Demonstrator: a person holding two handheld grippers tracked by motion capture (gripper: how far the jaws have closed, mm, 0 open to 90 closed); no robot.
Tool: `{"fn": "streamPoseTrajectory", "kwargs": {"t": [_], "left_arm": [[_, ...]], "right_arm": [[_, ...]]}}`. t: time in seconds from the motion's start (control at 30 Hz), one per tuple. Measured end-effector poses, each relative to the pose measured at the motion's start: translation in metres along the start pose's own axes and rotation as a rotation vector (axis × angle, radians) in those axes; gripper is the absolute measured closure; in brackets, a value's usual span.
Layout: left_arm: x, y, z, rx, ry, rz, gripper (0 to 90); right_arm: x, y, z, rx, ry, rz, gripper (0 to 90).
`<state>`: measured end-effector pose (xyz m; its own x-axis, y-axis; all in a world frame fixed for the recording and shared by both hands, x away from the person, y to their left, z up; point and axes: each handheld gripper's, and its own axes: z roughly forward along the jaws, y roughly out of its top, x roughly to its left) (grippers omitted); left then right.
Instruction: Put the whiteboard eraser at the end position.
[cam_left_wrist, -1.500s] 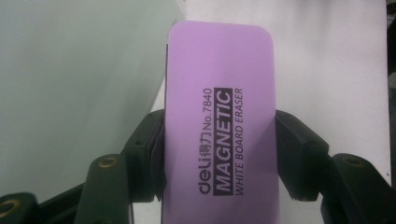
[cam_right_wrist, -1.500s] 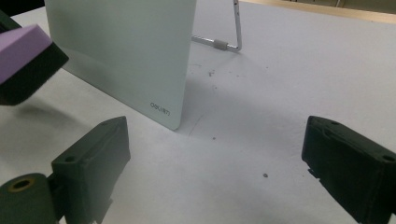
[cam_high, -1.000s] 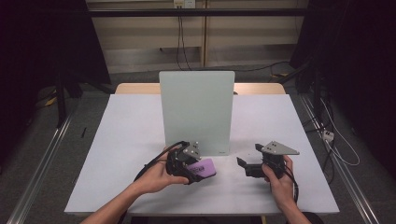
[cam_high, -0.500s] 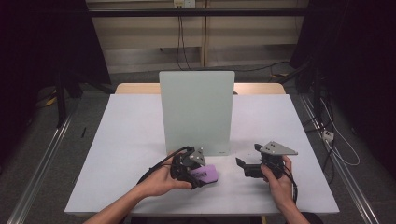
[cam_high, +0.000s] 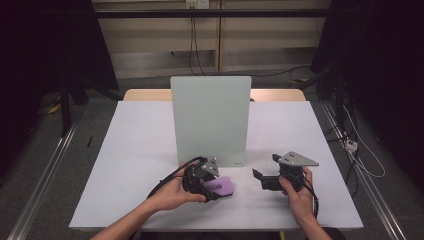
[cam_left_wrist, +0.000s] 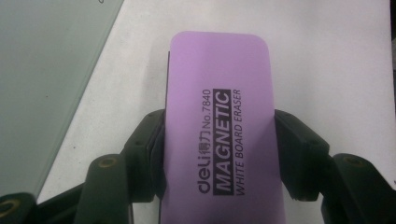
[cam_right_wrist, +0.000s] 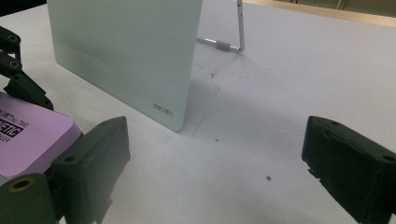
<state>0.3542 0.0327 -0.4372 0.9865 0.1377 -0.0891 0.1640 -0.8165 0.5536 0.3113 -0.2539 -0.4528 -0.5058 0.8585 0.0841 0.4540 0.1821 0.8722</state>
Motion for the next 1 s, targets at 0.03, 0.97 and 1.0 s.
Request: {"fn": "streamPoseTrajectory", "kwargs": {"t": [0.03,0.97,1.0], "left_arm": [[0.000,0.000,0.000,-0.004,-0.002,0.000,40.7],[0.015,-0.018,-0.042,-0.233,0.166,-0.194,6.8],[0.016,-0.020,-0.044,-0.242,0.174,-0.199,6.8]], "right_arm": [[0.000,0.000,0.000,0.000,0.000,0.000,8.0],[0.000,0.000,0.001,0.002,0.001,0.008,8.0],[0.000,0.000,0.001,0.003,0.001,0.008,8.0]]}}
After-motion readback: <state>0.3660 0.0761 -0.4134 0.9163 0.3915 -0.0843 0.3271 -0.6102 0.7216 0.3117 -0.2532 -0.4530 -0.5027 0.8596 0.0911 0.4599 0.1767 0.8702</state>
